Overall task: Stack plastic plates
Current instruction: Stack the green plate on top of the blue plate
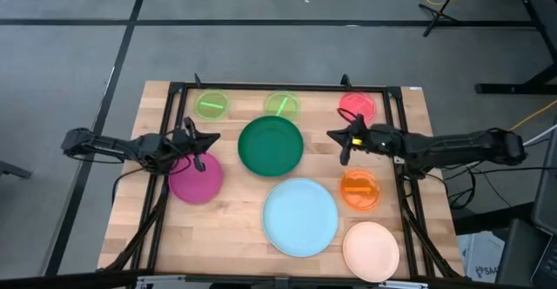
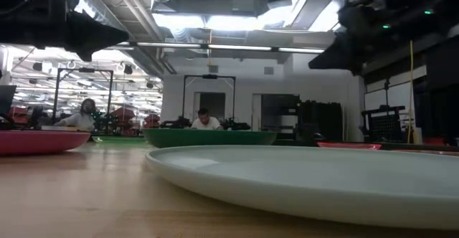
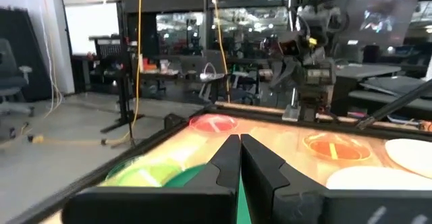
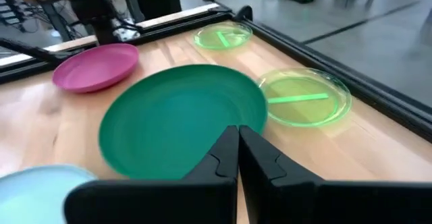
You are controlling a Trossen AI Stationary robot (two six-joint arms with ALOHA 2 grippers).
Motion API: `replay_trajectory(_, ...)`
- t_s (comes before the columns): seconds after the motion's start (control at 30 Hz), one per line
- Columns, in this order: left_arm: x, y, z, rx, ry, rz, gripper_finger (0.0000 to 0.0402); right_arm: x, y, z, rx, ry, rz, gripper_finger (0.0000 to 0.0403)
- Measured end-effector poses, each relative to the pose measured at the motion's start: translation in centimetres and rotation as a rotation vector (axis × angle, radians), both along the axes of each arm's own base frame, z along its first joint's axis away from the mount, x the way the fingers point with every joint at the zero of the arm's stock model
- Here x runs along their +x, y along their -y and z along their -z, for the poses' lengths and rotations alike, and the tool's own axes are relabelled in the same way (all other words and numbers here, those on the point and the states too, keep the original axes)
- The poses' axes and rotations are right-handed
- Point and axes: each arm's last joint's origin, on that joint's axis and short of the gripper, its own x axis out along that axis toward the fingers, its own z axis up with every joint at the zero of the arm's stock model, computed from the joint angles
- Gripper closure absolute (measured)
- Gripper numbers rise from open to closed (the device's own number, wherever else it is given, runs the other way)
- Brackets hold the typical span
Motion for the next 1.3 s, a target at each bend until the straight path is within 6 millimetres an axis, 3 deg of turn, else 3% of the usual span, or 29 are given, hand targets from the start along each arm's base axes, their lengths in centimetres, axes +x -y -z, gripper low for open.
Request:
replay_trajectory(0.4, 0.8, -0.2, 0.4, -0.060, -0.015, -0.009, 0.0395, 4.7, 3.0, -1.1, 0.025, -0.077, 0.070, 0.0392)
replay_trajectory(0.9, 1.4, -0.1, 0.4, -0.066, -0.005, 0.014, 0.0395, 9.2, 5.5, -1.1, 0.145, -0.231, 0.111, 0.0214)
replay_trajectory(1.3, 2.0, 0.0, 0.1, -0.058, 0.025, 0.032, 0.0395, 10.0, 5.8, -1.4, 0.157, -0.234, 0.153, 0.0194)
